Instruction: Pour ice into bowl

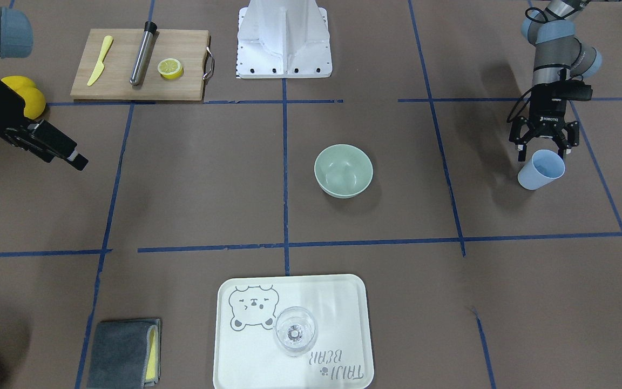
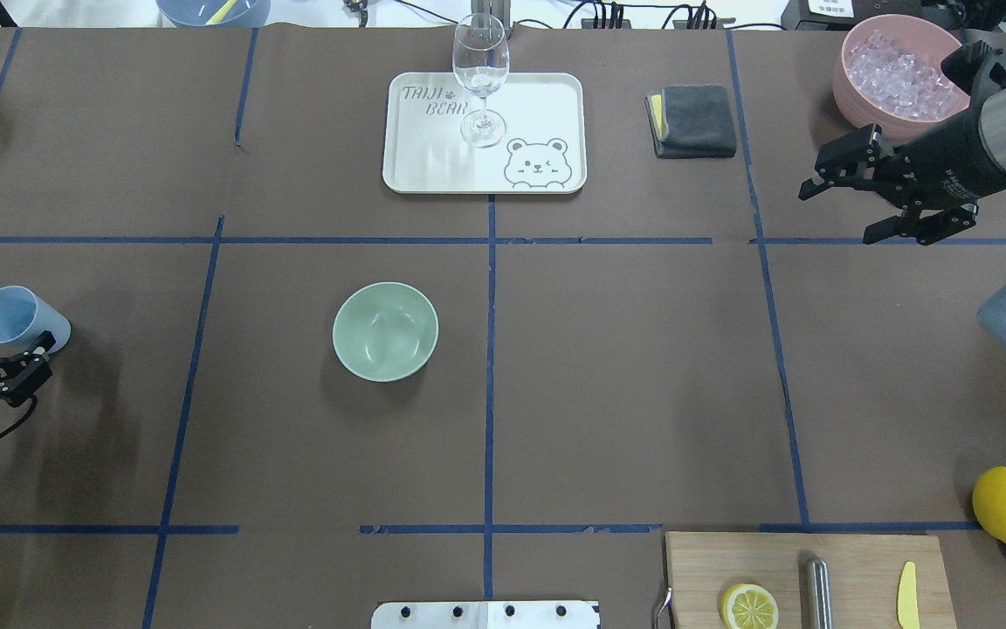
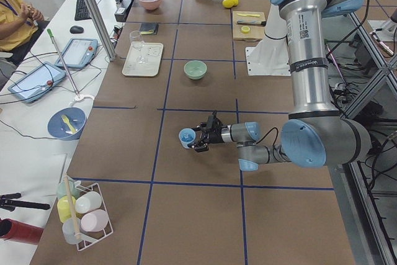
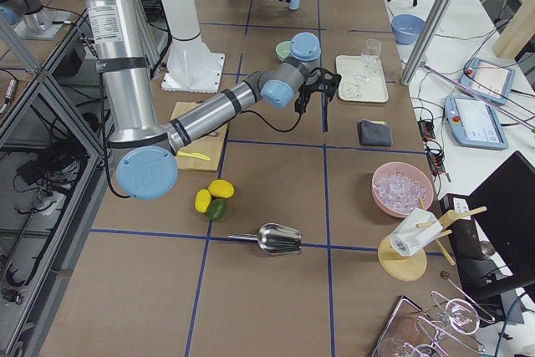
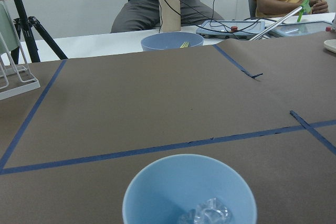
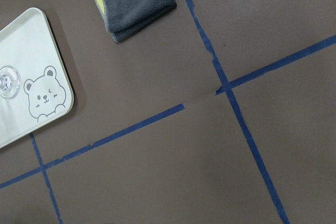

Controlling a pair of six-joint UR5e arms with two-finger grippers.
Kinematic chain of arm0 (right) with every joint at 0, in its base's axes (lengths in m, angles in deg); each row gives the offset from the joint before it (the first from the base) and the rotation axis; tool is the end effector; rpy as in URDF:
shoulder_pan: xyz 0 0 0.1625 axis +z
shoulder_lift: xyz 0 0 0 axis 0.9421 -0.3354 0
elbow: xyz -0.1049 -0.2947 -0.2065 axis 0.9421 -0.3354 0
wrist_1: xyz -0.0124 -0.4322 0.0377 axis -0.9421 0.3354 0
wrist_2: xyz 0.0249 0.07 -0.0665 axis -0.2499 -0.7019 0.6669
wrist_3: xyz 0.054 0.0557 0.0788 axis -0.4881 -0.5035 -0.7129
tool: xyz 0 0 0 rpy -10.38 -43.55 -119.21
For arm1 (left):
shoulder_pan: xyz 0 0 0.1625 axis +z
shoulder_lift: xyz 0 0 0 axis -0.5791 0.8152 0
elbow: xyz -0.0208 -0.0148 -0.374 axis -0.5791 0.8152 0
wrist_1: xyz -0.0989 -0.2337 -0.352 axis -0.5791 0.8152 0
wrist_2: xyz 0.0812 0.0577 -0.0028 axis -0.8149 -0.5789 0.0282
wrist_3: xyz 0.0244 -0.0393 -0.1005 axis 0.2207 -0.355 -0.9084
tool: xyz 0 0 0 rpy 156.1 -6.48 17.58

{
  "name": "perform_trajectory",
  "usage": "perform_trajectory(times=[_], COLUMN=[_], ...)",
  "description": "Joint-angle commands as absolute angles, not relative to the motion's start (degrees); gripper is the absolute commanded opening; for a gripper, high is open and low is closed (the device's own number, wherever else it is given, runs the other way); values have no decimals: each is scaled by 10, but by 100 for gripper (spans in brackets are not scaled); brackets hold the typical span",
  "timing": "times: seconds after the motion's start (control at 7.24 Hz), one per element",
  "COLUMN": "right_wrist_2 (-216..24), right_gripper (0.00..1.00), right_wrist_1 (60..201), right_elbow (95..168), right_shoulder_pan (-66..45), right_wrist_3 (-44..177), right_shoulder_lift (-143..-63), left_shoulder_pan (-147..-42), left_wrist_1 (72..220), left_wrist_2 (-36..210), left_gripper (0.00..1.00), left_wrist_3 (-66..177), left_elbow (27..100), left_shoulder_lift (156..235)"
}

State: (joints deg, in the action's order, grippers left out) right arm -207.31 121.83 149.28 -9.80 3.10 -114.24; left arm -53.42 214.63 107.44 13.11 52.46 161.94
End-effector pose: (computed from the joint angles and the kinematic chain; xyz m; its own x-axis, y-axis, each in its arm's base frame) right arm -0.2174 -0.5002 0.2987 0.3656 0.3862 0.8469 -0.2960 0.9109 -0.2876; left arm 0.3027 -0.3250 0.6250 0.7364 0.1406 -0.6618 0.5652 0.4097 0.7160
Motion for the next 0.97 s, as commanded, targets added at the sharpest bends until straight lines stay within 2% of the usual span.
perform_trajectory(times=[0.0,0.28,0.83], right_wrist_2=[-2075,-2074,-2072], right_gripper=[100,100,100], right_wrist_1=[1219,1219,1219], right_elbow=[1497,1497,1498], right_shoulder_pan=[-95,-95,-95], right_wrist_3=[31,31,31], right_shoulder_lift=[-1144,-1145,-1144], left_shoulder_pan=[-532,-531,-536], left_wrist_1=[2147,2147,2147], left_wrist_2=[1043,1031,1034], left_gripper=[99,99,98], left_wrist_3=[132,133,133], left_elbow=[497,461,458], left_shoulder_lift=[1653,1683,1685])
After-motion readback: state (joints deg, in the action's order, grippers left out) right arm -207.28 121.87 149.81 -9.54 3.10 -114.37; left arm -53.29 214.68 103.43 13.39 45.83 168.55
